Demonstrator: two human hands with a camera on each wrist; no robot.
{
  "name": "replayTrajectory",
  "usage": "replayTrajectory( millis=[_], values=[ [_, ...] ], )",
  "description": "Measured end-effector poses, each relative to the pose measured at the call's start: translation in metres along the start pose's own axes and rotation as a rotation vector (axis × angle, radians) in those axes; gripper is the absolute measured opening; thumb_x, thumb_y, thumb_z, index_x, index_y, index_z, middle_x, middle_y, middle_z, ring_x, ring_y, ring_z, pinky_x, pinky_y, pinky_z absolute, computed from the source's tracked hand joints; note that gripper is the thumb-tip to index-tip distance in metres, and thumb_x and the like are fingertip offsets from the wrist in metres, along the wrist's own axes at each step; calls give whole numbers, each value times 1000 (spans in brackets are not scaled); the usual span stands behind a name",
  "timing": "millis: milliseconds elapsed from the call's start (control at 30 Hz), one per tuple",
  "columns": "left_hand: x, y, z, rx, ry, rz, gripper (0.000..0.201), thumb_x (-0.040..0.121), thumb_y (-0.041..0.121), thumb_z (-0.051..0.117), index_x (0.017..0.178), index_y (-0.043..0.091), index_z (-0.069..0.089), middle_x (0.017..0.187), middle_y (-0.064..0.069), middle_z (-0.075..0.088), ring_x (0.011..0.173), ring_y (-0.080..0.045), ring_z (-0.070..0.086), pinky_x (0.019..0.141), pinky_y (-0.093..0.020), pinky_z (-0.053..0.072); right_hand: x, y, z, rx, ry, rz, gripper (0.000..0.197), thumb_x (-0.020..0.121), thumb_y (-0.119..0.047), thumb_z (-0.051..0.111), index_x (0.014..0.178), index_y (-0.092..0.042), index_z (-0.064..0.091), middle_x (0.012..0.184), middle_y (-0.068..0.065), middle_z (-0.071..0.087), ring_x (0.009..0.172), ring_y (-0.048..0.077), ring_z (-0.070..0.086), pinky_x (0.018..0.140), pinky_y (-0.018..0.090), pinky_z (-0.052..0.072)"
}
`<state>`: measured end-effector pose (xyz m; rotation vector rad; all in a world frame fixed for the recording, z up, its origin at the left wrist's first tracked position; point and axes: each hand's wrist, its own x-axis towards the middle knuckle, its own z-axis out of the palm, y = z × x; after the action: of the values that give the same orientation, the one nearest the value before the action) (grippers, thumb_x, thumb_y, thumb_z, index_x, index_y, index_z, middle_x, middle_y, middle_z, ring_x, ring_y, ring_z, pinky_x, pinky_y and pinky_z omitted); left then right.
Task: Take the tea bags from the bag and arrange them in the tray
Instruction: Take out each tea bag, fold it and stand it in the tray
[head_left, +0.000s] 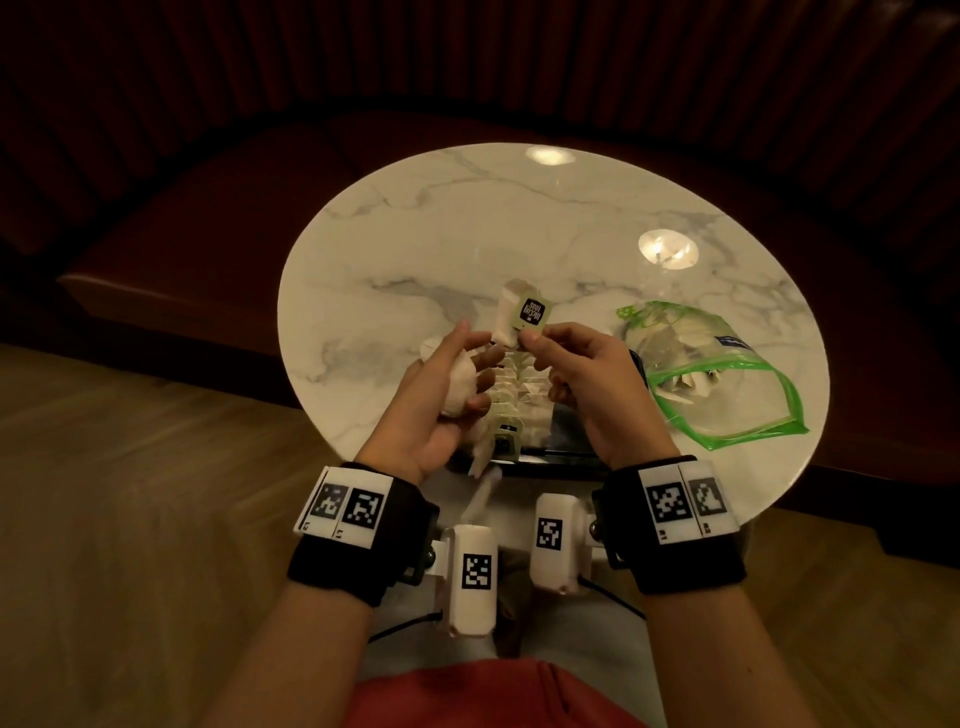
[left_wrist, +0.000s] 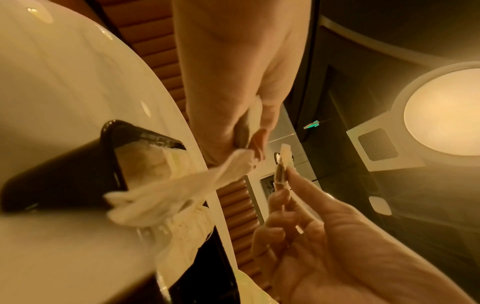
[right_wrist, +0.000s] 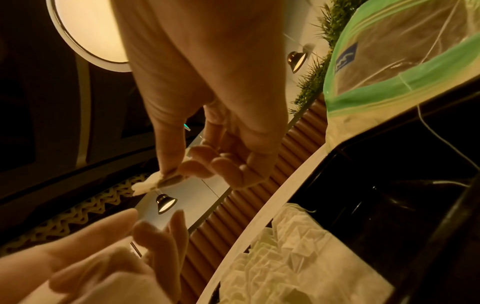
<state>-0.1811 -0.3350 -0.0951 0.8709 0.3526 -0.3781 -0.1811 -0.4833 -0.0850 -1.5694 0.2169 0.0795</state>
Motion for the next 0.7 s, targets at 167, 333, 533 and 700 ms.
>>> replayTrajectory(
  millis=[167, 333, 533, 700],
  values=[
    [0, -5, 0, 164, 58, 99, 27, 93, 35, 62, 99, 9, 65, 69, -1, 60, 46, -6, 40, 40, -14, 33, 0, 4, 0, -40, -4, 10, 20, 87, -23, 71, 96, -5, 71, 64, -7, 60, 50, -4, 49, 55, 20, 36],
    [-5, 0, 4, 292, 26, 204, 18, 90, 26, 67, 104, 14, 64, 86, -5, 64, 61, -6, 53, 45, -13, 36, -2, 3, 2, -79, -90, -18, 15, 86, -17, 72, 92, -3, 70, 71, 1, 65, 53, -4, 52, 51, 12, 37],
    [-7, 2, 2, 333, 36, 290, 5, 93, 13, 64, 88, 14, 64, 63, 6, 66, 52, 0, 59, 41, -12, 38, -3, 2, 3, -146, -132, -23, 20, 84, -26, 73, 97, -11, 71, 94, 12, 72, 70, 4, 59, 59, 20, 44],
    [-11, 3, 5, 322, -22, 297, 12, 94, 12, 61, 105, 7, 64, 72, 1, 69, 55, 0, 63, 42, -11, 41, -5, -4, 2, -55, -74, -87, 18, 87, -23, 71, 104, -17, 70, 100, 5, 73, 81, 9, 66, 66, 25, 53]
  ],
)
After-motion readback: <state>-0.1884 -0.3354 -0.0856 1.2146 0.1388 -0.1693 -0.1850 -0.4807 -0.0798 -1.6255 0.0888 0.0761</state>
